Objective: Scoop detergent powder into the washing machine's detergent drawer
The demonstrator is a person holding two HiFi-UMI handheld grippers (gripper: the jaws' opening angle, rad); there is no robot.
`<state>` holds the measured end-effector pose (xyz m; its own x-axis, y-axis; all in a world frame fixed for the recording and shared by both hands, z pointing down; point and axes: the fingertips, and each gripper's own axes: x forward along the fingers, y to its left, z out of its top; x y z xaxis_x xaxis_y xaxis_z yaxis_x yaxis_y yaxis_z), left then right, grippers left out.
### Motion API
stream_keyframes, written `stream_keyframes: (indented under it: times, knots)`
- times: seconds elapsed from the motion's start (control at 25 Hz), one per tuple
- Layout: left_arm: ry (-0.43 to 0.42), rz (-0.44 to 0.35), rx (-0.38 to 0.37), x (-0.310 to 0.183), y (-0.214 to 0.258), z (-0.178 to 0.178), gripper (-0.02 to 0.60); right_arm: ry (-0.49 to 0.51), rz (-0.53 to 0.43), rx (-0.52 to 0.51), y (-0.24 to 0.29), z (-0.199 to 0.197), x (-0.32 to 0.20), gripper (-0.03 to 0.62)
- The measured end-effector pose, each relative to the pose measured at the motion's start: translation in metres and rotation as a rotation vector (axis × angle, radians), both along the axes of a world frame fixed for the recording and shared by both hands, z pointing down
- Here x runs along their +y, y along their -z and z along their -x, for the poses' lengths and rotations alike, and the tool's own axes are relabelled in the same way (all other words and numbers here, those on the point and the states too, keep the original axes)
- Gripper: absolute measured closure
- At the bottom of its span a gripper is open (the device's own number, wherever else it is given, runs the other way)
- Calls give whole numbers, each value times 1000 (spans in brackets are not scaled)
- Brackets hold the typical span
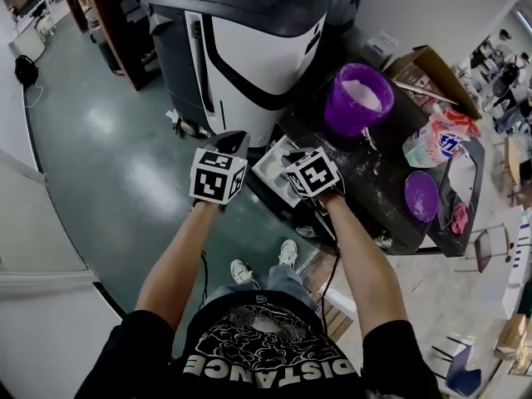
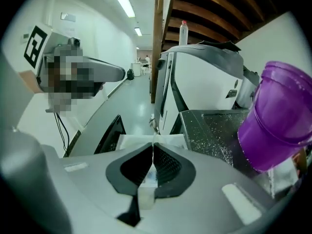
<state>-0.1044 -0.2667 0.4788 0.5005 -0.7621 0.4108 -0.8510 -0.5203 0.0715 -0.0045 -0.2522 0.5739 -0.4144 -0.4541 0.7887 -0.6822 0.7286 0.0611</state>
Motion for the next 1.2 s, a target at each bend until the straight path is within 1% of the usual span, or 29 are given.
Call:
stream_keyframes:
  times: [0.56, 0.88, 1.2]
  knots:
    - [-11, 0, -4, 1, -2, -3, 581, 183, -160, 188, -3, 5, 12, 560]
    - [-15, 2, -5, 4, -2, -4, 581, 268, -258, 308, -4, 5, 15, 560]
    - [-15, 0, -6, 4, -2, -4, 581, 342, -350, 400, -6, 4, 17, 560]
